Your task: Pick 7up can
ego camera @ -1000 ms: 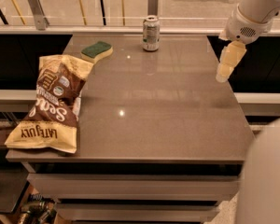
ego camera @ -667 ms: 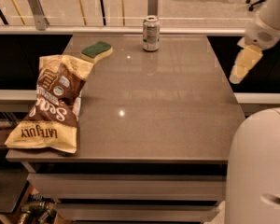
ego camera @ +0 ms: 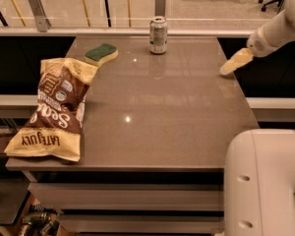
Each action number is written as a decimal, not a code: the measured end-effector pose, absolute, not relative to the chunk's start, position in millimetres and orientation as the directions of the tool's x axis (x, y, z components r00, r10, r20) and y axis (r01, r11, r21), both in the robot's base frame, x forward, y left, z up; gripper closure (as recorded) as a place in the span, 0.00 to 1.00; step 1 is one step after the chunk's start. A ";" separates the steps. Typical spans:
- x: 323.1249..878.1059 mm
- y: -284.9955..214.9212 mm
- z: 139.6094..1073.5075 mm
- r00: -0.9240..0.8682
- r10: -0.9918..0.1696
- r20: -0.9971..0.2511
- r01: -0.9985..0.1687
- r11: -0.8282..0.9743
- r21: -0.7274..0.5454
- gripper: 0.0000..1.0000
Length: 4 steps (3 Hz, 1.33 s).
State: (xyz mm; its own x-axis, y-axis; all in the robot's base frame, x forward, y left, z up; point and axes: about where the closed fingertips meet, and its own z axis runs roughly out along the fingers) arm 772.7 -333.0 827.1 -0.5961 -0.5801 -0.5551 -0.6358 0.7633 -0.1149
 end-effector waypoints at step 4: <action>823.5 -298.2 810.6 -0.524 -0.577 -0.627 -0.638 0.753 -0.159 0.00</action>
Offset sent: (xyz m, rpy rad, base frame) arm 0.5619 -0.1412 0.0695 0.0704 -0.2944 0.0413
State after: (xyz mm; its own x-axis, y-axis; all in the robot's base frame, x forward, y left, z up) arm 823.5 -298.2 810.6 -0.5240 -0.5769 -0.6266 -0.6384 0.7530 -0.1594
